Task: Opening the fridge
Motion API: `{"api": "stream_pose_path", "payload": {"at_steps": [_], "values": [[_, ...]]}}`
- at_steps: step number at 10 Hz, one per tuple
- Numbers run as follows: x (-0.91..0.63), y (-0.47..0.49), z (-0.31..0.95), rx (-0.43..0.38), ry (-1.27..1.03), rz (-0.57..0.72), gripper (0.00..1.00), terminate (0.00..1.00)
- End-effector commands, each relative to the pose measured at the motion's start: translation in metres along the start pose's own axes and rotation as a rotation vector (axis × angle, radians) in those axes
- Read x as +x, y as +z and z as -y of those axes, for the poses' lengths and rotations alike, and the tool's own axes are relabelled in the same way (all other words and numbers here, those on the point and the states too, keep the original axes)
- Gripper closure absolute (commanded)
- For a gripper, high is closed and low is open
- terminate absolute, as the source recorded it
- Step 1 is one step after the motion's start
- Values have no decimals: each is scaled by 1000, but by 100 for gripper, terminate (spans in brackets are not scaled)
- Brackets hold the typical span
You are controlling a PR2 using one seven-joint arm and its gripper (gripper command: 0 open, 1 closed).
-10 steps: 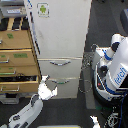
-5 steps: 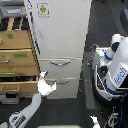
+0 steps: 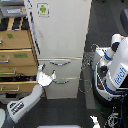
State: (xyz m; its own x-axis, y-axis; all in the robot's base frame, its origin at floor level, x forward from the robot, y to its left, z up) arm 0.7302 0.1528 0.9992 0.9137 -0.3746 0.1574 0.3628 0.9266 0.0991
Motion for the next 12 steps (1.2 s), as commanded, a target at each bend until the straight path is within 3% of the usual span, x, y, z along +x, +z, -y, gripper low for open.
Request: {"api": "stream_pose_path", "payload": {"at_steps": [1, 12], "values": [[63, 14, -66, 40, 271, -100, 0, 0], [112, 32, -202, 96, 422, -96, 0, 0]]}}
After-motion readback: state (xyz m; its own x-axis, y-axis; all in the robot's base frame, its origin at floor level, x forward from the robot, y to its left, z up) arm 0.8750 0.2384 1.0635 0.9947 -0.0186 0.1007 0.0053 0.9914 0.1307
